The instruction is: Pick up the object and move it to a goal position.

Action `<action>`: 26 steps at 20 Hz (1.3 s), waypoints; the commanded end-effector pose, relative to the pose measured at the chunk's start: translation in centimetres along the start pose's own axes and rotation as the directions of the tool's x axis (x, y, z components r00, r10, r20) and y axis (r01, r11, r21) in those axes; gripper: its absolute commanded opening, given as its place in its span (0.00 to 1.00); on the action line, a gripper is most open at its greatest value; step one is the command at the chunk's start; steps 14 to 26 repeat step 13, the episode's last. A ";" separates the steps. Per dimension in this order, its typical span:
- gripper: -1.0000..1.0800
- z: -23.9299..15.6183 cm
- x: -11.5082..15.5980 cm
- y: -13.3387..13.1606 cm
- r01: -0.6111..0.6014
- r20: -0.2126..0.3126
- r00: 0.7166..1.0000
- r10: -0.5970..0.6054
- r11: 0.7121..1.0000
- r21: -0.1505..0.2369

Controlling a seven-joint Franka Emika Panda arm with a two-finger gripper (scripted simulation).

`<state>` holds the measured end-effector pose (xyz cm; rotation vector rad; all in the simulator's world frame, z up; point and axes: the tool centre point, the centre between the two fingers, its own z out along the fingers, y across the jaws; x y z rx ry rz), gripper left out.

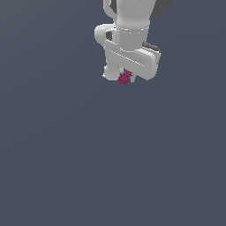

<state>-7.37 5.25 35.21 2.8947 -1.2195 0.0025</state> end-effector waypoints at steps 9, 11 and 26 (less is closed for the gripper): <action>0.00 -5.3 -2.2 0.4 0.000 0.001 1.000 0.000 1.000 -0.001; 0.00 -5.7 -2.4 0.4 0.000 0.001 1.000 0.000 1.000 -0.001; 0.00 -5.8 -2.4 0.5 0.001 0.001 1.000 -0.001 1.000 0.000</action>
